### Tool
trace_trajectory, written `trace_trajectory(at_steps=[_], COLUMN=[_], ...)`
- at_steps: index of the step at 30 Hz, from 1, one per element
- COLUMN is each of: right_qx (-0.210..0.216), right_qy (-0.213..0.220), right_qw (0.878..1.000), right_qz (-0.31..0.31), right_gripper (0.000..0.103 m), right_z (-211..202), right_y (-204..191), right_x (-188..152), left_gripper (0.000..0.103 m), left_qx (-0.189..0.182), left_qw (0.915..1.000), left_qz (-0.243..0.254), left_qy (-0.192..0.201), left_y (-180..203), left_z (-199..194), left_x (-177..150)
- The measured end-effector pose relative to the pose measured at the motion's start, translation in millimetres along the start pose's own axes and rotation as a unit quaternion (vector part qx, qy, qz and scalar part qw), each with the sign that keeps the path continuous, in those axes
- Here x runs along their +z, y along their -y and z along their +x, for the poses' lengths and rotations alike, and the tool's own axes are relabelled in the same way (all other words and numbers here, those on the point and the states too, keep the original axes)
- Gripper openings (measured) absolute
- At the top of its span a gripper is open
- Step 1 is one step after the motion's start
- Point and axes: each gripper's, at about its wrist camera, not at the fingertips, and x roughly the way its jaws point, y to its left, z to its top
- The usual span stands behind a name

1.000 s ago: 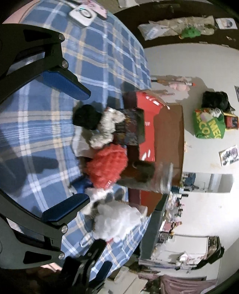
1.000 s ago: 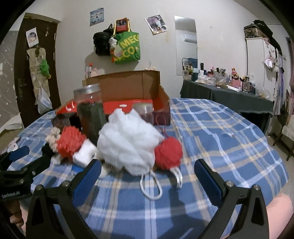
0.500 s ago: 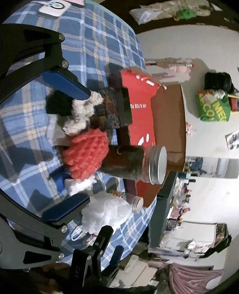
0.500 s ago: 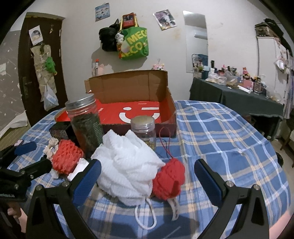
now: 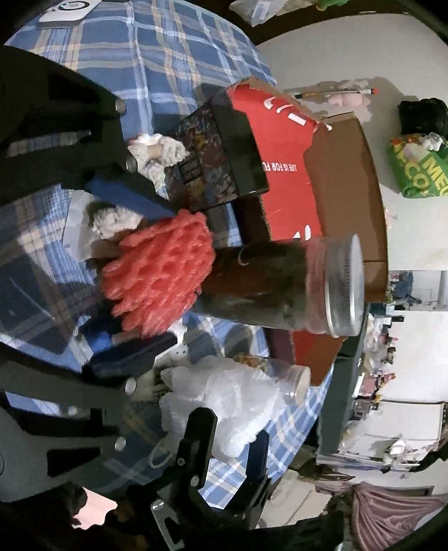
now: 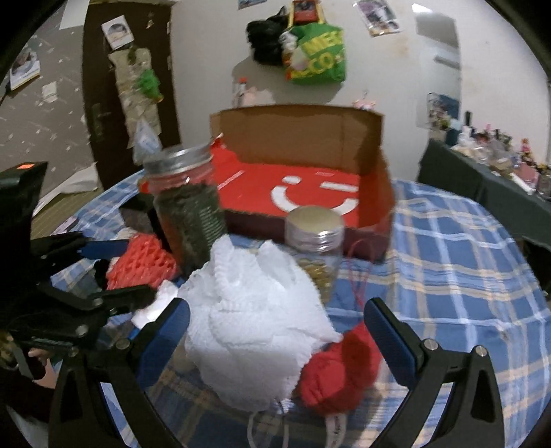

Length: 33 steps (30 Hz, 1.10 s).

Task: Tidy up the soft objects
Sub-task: 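Grasp the red mesh foam sleeve with the left tool while the right tool grasps the white bath puff, then carry the red mesh sleeve and white bath puff into the red-lined cardboard box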

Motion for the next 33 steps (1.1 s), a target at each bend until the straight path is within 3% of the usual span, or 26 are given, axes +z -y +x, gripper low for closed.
trace_trajectory(at_steps=[1, 2, 3, 4, 5, 8, 16, 33], right_qx=[0.012, 0.022, 0.046, 0.056, 0.060, 0.070, 0.046, 0.016], right_qy=[-0.006, -0.006, -0.012, -0.016, -0.012, 0.005, 0.060, 0.105], right_qw=[1.000, 1.000, 0.999, 0.998, 0.998, 0.997, 0.996, 0.993], right_qz=[-0.003, -0.003, 0.001, 0.006, 0.009, 0.027, 0.045, 0.045], right_gripper=[0.075, 0.064, 0.063, 0.051, 0.046, 0.037, 0.034, 0.034], right_z=[4, 4, 5, 6, 5, -5, -38, -65], right_y=[-2, -2, -3, -3, -3, -1, -6, -2], right_x=[-1, -3, -5, -6, -7, -9, -6, 20], left_gripper=[0.057, 0.053, 0.049, 0.048, 0.046, 0.043, 0.043, 0.043], left_qx=[-0.001, -0.003, -0.004, -0.004, -0.004, -0.003, -0.006, 0.018], left_qw=[1.0000, 1.0000, 1.0000, 1.0000, 0.9999, 0.9998, 0.9983, 0.9944], left_qz=[0.001, 0.002, 0.002, 0.004, 0.004, 0.004, 0.002, 0.003], left_qy=[0.002, 0.004, 0.004, 0.007, 0.009, 0.018, 0.058, 0.104], left_y=[0, 0, 0, -1, -1, 0, -5, -30], left_z=[-1, -2, -4, -6, -6, -12, -45, -72], left_x=[0, -1, -2, -3, -2, -3, 5, 29])
